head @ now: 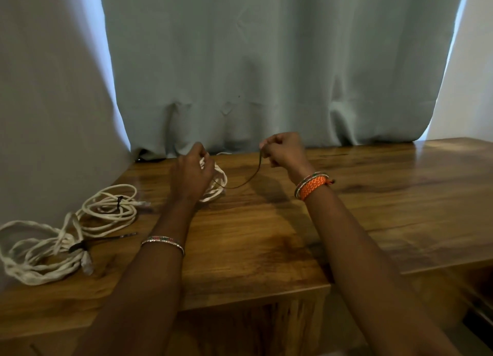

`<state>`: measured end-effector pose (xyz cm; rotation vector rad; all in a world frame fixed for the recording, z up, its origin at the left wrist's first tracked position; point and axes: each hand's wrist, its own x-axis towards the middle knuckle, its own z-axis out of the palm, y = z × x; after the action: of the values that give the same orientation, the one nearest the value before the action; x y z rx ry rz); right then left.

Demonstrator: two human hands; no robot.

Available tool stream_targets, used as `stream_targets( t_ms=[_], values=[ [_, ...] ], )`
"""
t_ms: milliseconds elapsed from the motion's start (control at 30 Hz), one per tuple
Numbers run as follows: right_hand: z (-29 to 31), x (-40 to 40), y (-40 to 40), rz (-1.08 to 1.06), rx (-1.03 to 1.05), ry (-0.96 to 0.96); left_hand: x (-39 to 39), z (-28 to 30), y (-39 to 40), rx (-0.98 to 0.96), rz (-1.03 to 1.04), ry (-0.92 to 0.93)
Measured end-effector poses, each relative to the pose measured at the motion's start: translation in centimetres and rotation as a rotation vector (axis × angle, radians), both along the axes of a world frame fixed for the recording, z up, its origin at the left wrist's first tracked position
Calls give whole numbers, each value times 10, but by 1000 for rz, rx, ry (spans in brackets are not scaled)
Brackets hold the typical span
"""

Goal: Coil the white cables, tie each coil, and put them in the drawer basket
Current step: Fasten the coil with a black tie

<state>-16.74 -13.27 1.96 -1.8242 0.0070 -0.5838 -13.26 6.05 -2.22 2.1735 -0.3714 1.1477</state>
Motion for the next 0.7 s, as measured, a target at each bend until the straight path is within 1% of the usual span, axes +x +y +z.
stream_targets(
  t_ms=[100, 133, 167, 200, 267, 333, 367, 400, 433, 500, 533, 567, 600, 667, 700],
  values=[
    [14, -10, 8, 389, 499, 3, -3, 0, -8, 46, -87, 21],
    [16, -10, 8, 471, 593, -29, -5, 1, -10, 49, -110, 32],
    [18, -10, 7, 501, 626, -74, -6, 2, -12, 41, -128, 45],
    [18, -9, 6, 485, 611, -128, -8, 3, -14, 27, -144, 59],
    [17, -10, 6, 364, 480, -216, -10, 5, -18, -10, -191, 88],
    [17, -9, 5, 279, 359, -247, -11, 10, -23, -116, -295, 149],
    [19, -9, 4, 297, 365, -248, -13, 12, -26, -196, -369, 206],
    [22, -9, 3, 359, 423, -245, -16, 15, -29, -273, -450, 275],
    [26, -7, 2, 449, 529, -242, -20, 17, -33, -329, -529, 350],
    [35, -1, -3, 588, 812, -235, -30, 21, -43, -374, -680, 489],
    [38, 3, -6, 612, 947, -240, -36, 23, -48, -388, -760, 528],
    [40, 8, -9, 604, 1050, -254, -39, 25, -52, -409, -834, 546],
    [39, 13, -12, 568, 1112, -265, -41, 26, -55, -439, -893, 550],
    [28, 24, -14, 463, 1143, -249, -41, 28, -59, -525, -948, 549],
    [19, 31, -13, 407, 1138, -206, -41, 30, -59, -580, -955, 546]
  ],
)
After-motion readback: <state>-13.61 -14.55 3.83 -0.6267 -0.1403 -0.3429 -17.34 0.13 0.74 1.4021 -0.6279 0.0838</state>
